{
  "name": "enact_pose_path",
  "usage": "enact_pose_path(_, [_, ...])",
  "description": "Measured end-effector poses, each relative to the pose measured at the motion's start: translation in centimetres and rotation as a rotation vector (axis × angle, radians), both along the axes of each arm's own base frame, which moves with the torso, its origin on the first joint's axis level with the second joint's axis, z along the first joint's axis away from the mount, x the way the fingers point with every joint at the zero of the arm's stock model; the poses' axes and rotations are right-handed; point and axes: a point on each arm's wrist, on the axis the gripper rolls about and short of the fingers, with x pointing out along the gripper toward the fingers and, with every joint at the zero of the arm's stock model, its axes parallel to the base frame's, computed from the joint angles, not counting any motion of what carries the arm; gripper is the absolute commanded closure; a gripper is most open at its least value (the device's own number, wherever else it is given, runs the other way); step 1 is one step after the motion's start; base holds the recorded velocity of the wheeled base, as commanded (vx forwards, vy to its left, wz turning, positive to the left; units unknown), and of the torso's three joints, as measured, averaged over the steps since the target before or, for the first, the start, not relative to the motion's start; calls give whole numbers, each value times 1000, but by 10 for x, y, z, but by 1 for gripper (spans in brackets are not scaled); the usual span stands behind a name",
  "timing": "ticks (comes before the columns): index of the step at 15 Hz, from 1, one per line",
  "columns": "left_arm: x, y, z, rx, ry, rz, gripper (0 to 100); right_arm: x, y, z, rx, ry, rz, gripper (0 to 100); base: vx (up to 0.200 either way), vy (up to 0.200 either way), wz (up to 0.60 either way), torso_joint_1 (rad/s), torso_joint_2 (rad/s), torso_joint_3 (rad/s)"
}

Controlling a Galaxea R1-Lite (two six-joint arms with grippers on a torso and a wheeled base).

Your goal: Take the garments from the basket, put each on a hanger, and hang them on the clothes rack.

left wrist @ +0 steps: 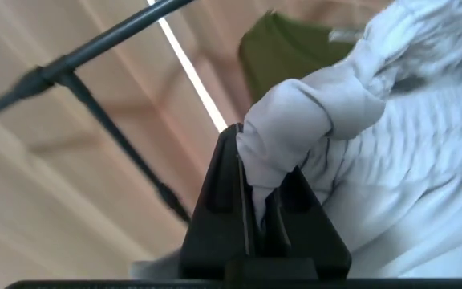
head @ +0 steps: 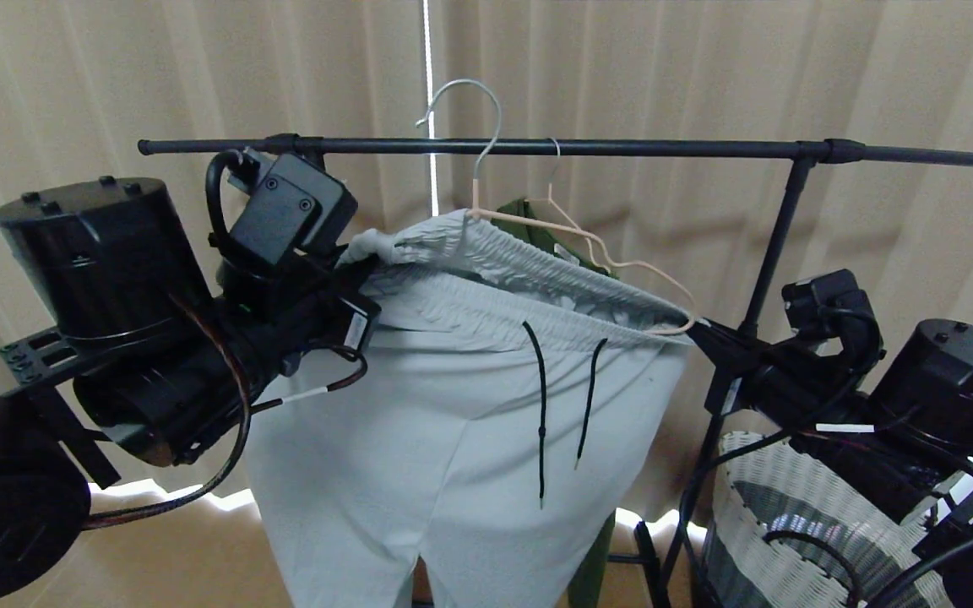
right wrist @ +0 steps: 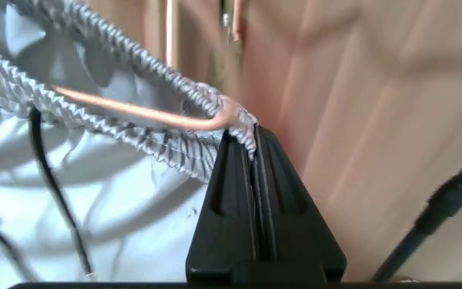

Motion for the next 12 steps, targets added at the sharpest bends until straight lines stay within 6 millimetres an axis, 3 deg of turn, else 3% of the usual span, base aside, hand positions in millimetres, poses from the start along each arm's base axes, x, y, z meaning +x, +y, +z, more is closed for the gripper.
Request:
enact_pose_path(9, [7, 14, -39, 246, -15, 37, 100, -3, -2, 3, -54, -3, 27, 100, 0, 0, 0, 0, 0, 0])
enact_pose_path(12, [10, 30, -49, 340, -4, 17, 100, -6, -3, 12, -80, 50, 51, 100, 0, 0, 0, 0, 0, 0])
